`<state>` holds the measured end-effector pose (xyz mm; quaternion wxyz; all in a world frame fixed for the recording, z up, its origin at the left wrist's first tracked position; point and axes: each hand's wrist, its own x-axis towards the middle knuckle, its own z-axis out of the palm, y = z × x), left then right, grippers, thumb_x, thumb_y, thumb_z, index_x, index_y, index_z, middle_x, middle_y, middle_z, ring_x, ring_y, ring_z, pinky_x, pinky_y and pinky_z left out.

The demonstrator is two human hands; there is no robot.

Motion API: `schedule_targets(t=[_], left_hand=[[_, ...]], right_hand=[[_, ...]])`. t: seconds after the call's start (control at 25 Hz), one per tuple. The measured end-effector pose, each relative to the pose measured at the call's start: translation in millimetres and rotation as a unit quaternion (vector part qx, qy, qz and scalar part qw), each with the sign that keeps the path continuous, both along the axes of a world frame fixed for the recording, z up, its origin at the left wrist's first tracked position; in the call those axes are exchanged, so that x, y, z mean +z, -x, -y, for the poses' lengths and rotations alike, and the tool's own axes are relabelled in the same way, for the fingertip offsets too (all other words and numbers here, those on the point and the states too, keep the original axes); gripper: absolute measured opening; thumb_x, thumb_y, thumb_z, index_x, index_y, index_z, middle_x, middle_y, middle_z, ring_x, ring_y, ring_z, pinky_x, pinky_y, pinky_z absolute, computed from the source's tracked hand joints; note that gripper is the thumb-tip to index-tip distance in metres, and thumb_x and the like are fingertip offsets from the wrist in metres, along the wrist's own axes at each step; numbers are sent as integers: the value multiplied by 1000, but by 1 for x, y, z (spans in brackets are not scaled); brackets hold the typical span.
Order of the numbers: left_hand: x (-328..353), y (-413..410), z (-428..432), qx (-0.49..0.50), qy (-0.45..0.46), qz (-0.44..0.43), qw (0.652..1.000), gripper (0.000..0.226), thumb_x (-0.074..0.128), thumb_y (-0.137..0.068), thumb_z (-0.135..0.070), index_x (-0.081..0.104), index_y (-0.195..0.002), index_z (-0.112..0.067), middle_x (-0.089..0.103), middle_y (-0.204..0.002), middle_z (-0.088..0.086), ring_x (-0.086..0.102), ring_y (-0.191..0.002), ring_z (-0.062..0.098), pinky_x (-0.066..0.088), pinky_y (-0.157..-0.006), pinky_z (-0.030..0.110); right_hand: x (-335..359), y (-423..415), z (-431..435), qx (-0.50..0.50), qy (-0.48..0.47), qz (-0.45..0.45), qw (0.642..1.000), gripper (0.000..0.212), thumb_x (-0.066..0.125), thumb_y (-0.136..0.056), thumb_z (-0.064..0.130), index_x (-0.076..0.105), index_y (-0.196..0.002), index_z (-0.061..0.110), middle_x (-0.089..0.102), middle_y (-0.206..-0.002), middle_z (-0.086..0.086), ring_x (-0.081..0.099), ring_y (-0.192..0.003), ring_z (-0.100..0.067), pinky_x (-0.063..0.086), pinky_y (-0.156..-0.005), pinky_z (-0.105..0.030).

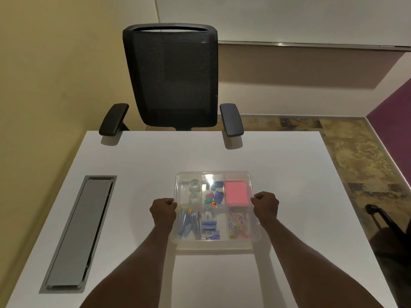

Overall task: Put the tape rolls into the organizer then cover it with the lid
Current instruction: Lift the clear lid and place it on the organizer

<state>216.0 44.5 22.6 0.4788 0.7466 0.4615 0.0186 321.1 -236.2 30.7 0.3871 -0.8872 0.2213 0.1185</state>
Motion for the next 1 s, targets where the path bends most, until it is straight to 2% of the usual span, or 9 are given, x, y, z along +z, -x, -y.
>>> schedule_targets(t=[0.12, 0.24, 0.28, 0.4, 0.52, 0.64, 0.76, 0.84, 1.0], left_hand=[[0, 2, 4, 2, -16, 6, 1000, 23, 74, -89, 3, 76, -111, 8, 77, -113, 26, 73, -110, 39, 55, -104, 41], [0, 3, 9, -3, -33, 13, 999, 20, 71, -90, 2, 76, -108, 10, 77, -99, 24, 69, -94, 32, 49, -89, 31], [1, 2, 11, -9, -52, 8, 999, 23, 70, -91, 0, 74, -113, 8, 73, -103, 23, 66, -99, 32, 49, -89, 33], [3, -7, 25, -76, -158, -2, 984, 43, 65, -96, -11, 61, -138, -4, 58, -141, 17, 53, -132, 34, 46, -113, 44], [0, -27, 51, -214, -246, 12, 945, 53, 60, -100, -20, 49, -152, -14, 44, -160, 10, 42, -148, 28, 34, -125, 41], [-4, -57, 83, -342, -246, 27, 906, 60, 53, -105, -25, 34, -161, -14, 28, -170, 8, 23, -160, 24, 15, -132, 39], [-7, -85, 114, -454, -253, 13, 854, 62, 36, -110, -23, 12, -166, -16, 5, -175, 6, 1, -163, 22, 1, -132, 43], [-6, -102, 129, -490, -254, -7, 834, 64, 33, -110, -22, 5, -166, -15, -3, -176, 6, -6, -163, 23, -3, -132, 46], [-14, -113, 140, -499, -272, -77, 819, 70, 36, -110, -28, -4, -166, -13, -11, -175, 5, -12, -162, 24, -5, -132, 50]], right_hand=[[-1, 2, -2, 5, 21, -4, 1000, 9, 70, -89, 0, 77, -93, -3, 77, -95, -20, 72, -93, -37, 52, -77, -31], [-1, 3, -6, 11, 39, -16, 999, 12, 65, -91, 0, 74, -99, -3, 75, -100, -20, 71, -97, -38, 48, -74, -29], [0, 4, -7, 19, 49, -16, 999, 16, 65, -92, 3, 72, -105, -3, 73, -106, -20, 69, -101, -37, 48, -75, -30], [4, 3, -11, 82, 95, 4, 992, 37, 64, -96, 18, 59, -129, 3, 62, -128, -16, 59, -121, -34, 51, -91, -39], [4, -2, -16, 158, 115, 38, 980, 47, 62, -97, 23, 49, -139, 6, 53, -141, -14, 48, -135, -31, 46, -104, -41], [3, -11, -26, 232, 134, 44, 962, 65, 59, -100, 28, 32, -155, 8, 31, -164, -11, 31, -152, -27, 35, -119, -38], [-3, -25, -35, 310, 181, 56, 932, 74, 52, -102, 35, 15, -162, 11, 10, -171, -9, 13, -158, -23, 19, -129, -36], [-7, -35, -36, 342, 204, 42, 916, 74, 46, -104, 38, 9, -163, 14, 3, -172, -8, 6, -160, -23, 13, -130, -37], [-15, -42, -29, 360, 201, 3, 911, 71, 39, -106, 42, 5, -163, 18, -1, -172, -5, 0, -160, -22, 7, -130, -40]])
